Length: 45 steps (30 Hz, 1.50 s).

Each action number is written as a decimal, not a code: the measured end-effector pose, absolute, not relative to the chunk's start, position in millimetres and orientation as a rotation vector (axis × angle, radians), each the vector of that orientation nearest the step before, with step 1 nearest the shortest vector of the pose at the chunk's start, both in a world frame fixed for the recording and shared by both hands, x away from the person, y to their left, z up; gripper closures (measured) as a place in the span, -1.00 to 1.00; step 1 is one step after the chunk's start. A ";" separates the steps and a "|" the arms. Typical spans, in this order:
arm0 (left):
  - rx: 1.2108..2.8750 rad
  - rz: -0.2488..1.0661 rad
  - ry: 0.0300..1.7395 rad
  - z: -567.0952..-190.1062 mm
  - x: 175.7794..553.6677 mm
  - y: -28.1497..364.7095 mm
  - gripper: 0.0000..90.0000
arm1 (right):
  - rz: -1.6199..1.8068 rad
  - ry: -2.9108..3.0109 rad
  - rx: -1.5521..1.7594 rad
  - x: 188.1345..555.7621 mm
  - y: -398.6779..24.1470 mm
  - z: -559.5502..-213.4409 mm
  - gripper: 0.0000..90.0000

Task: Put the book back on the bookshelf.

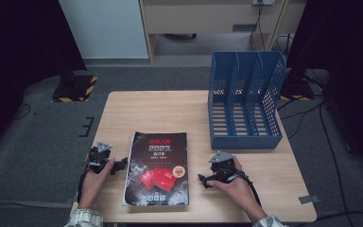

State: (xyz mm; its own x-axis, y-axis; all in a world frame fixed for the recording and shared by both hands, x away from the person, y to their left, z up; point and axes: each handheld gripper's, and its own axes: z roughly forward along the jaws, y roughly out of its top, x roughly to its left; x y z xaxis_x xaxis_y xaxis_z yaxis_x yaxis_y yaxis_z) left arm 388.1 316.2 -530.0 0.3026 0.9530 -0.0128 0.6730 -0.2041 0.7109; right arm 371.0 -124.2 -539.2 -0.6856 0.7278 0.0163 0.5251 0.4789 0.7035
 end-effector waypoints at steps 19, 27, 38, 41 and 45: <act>1.879 0.647 1.346 -482.2 336.6 286.1 -0.48 | 1.288 2.428 1.003 361.0 -115.9 -503.8 -0.19; 1.883 0.616 1.311 -482.7 340.3 270.4 -0.13 | 1.418 2.379 1.060 372.9 -105.8 -484.3 0.06; 1.939 0.597 1.301 -489.3 345.4 254.5 0.12 | 1.455 2.376 1.072 399.0 -78.0 -483.4 -0.03; 1.936 0.599 1.295 -489.2 345.8 253.2 0.15 | 1.450 2.388 1.105 399.2 -82.0 -490.3 -0.21; 1.937 0.593 1.303 -490.5 343.8 254.5 0.17 | 1.457 2.437 1.153 398.1 -81.4 -501.6 -0.39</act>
State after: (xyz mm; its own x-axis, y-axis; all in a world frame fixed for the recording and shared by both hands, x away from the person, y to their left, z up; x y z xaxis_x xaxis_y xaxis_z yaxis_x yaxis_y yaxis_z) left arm 343.8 254.5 -490.5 0.3841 0.9231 -0.0165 0.5937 -0.2333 0.7701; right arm 398.1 -81.4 -501.6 -0.7142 0.6341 0.2962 0.5610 0.2656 0.7841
